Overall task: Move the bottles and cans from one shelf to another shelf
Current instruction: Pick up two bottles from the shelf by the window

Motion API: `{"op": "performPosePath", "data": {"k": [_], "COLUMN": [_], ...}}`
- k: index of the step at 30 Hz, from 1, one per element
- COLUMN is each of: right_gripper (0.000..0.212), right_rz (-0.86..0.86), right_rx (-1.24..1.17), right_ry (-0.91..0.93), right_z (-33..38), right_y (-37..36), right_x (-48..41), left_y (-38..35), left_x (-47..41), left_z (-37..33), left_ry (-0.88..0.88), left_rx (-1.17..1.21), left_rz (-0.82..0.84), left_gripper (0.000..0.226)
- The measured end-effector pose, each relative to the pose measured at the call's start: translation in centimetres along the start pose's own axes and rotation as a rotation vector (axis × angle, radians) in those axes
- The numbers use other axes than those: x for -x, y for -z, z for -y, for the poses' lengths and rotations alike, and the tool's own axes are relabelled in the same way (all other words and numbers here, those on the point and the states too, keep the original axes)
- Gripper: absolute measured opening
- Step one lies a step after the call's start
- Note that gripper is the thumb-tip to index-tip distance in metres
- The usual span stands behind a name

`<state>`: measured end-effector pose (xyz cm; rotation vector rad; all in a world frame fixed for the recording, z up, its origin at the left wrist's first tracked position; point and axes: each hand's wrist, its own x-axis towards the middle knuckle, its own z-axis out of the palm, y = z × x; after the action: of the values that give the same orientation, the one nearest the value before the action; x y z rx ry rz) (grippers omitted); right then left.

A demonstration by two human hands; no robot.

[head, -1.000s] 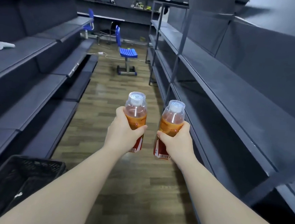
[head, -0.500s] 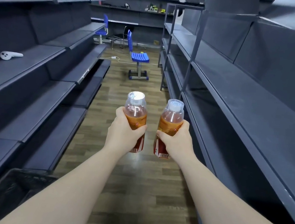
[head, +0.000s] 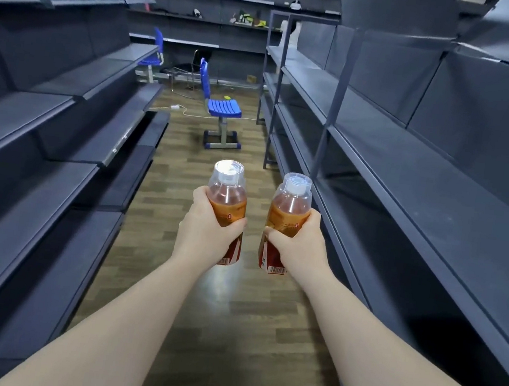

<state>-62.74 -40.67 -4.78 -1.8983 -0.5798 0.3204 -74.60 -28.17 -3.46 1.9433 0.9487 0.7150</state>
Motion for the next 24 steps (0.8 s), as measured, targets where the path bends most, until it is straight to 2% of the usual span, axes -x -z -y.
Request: {"op": "performPosePath", "data": {"k": [10,24], "right_gripper": [0.06,0.062], "right_rz": [-0.071,0.002], "right_rx": [-0.007,-0.062], "right_ry": [0.0,0.053], "right_z": [0.5,0.0], "right_y": [-2.1,-1.6], "right_x": [-12.4,-32.4], "left_y": [-3.3,-11.0], "left_x": [-12.5,-29.9], "left_z": [-0.2,-4.0], "left_ry": [-0.017,0.011], "left_rx": [0.005,-0.007], "left_rz": [0.027,-0.008], "left_gripper": [0.073,0.081]}}
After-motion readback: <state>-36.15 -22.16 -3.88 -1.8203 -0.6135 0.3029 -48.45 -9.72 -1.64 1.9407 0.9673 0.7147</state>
